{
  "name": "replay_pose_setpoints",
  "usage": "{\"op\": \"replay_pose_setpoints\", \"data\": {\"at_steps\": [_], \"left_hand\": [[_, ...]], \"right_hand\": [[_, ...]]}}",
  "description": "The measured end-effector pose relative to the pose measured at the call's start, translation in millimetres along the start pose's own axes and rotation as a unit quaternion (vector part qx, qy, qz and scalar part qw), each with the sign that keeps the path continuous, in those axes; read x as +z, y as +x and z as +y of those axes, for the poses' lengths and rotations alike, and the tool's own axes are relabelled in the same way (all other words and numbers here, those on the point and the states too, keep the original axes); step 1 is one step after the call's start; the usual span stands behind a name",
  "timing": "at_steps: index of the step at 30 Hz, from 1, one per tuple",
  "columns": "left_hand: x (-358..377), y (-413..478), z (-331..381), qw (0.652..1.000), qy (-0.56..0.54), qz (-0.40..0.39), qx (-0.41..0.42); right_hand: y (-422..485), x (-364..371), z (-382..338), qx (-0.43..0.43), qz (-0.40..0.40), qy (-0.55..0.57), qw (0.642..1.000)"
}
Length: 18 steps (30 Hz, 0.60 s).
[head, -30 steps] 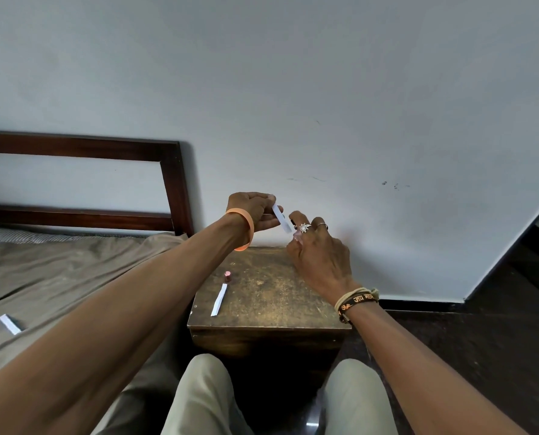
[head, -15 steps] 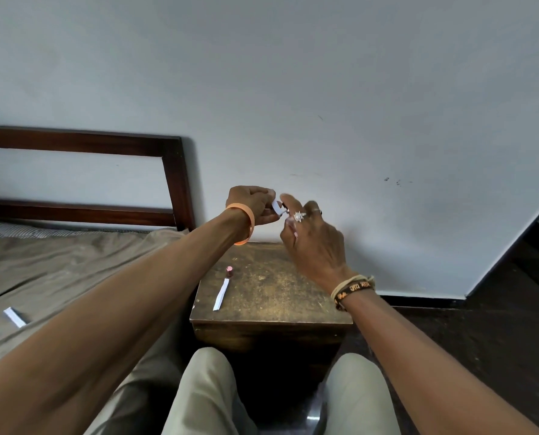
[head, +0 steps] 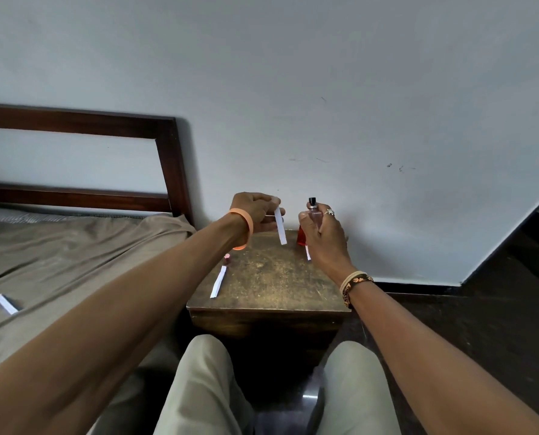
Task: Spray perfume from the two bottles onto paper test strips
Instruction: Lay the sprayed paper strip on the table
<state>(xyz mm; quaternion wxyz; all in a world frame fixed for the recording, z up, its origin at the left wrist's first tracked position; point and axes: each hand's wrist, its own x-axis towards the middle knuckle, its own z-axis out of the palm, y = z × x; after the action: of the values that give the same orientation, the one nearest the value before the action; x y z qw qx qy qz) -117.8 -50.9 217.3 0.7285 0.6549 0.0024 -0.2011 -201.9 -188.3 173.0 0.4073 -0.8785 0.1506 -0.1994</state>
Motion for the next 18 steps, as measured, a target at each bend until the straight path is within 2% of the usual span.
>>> {"op": "replay_pose_setpoints", "data": {"at_steps": [2,5,8,18], "left_hand": [[6,3,-14,0.999,0.011,-0.034,-0.009],[16,8,-37,0.998,0.004,-0.060,-0.030],[20,17,-59,0.997,-0.003,-0.057,-0.055],[24,63,-127,0.991,-0.016,-0.034,-0.128]], "right_hand": [[2,6,11,-0.013,-0.020,-0.021,0.999],[4,12,24,0.007,-0.044,0.042,0.998],[4,19,44,0.050,-0.062,0.079,0.994],[21,60,108,0.139,-0.069,0.063,0.986]]}}
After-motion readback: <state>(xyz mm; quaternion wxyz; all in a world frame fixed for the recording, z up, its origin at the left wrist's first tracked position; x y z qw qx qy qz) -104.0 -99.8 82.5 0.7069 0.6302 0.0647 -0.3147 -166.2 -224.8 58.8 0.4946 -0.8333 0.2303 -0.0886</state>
